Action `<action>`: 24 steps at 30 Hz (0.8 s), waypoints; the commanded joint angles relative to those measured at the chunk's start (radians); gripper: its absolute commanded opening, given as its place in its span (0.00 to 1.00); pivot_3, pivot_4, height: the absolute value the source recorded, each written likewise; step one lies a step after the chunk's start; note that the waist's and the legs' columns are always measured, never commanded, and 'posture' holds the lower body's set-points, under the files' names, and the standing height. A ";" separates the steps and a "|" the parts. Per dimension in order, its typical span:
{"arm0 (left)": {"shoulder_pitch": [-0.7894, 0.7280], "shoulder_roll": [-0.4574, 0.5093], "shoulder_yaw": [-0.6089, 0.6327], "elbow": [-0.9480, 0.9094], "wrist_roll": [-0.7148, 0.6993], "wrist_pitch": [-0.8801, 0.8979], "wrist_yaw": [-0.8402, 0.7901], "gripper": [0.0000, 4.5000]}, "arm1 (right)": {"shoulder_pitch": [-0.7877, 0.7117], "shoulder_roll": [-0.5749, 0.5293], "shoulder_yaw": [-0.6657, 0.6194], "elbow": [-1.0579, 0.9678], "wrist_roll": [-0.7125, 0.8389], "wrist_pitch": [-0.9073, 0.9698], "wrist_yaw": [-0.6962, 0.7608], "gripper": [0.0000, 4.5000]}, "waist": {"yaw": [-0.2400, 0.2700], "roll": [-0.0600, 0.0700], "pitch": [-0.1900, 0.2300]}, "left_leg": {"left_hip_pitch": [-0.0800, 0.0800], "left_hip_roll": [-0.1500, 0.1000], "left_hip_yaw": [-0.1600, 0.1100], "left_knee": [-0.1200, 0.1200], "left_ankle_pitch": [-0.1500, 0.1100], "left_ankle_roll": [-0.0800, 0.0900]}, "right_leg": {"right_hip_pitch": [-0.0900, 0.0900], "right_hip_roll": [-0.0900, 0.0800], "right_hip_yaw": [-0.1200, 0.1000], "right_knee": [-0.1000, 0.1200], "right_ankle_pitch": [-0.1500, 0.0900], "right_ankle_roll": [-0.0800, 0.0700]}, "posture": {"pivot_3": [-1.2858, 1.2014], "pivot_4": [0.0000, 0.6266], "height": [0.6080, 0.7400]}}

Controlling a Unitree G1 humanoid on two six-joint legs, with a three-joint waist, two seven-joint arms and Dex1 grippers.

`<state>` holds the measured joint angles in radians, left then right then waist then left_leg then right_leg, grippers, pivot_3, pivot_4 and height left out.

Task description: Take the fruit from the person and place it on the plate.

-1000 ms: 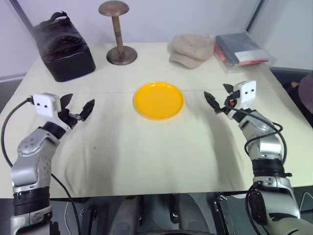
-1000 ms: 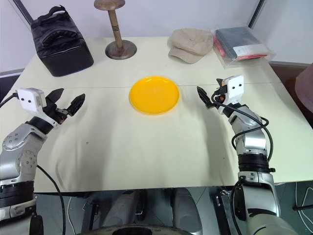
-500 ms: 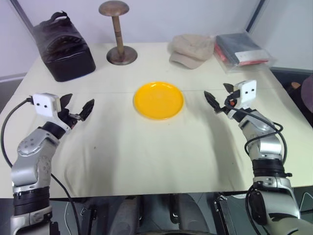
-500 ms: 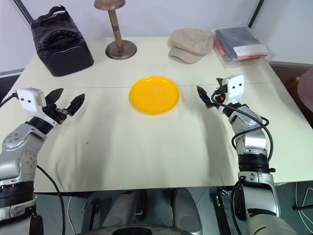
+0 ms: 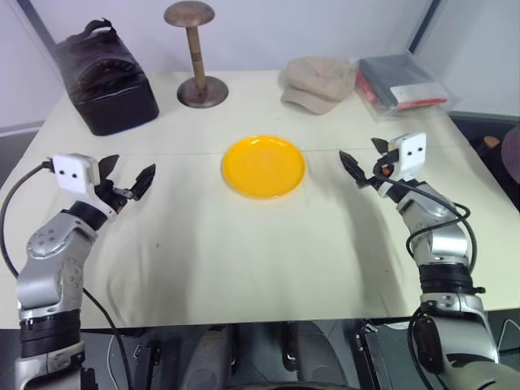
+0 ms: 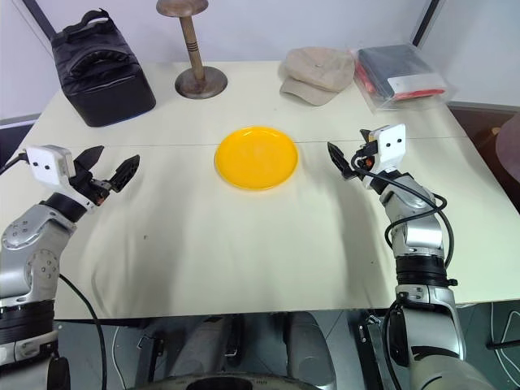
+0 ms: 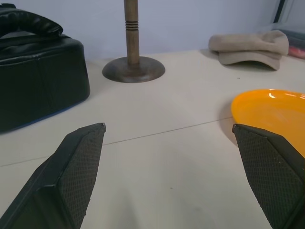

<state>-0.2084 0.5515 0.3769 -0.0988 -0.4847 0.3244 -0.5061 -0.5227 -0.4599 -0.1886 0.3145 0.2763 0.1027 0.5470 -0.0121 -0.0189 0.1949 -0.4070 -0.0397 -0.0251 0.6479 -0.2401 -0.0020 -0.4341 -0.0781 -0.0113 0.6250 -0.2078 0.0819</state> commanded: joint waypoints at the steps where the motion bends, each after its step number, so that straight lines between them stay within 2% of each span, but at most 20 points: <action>1: -0.011 0.021 0.030 -0.021 -0.006 -0.016 -0.007 1.00 | -0.018 -0.010 -0.010 -0.024 -0.001 -0.016 0.000 0.99 | 0.000 0.000 0.000 | 0.000 0.000 0.000 0.000 0.000 0.000 | 0.000 0.000 0.000 0.000 0.000 0.000 | 0.52 0.24 1.00; 24: -0.005 0.022 0.028 -0.023 -0.008 -0.012 -0.013 1.00 | -0.011 -0.009 -0.010 -0.030 -0.001 -0.016 -0.001 0.99 | 0.000 0.000 0.000 | 0.000 0.000 0.000 0.000 0.000 0.000 | 0.000 0.000 0.000 0.000 0.000 0.000 | 0.52 0.24 1.00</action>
<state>-0.2089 0.5632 0.3771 -0.0983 -0.4848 0.3243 -0.5191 -0.5227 -0.4598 -0.1881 0.3147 0.2762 0.1022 0.5470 -0.0120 -0.0189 0.1949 -0.4070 -0.0397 -0.0252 0.6479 -0.2401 -0.0020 -0.4341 -0.0781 -0.0114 0.6250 -0.2078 0.0819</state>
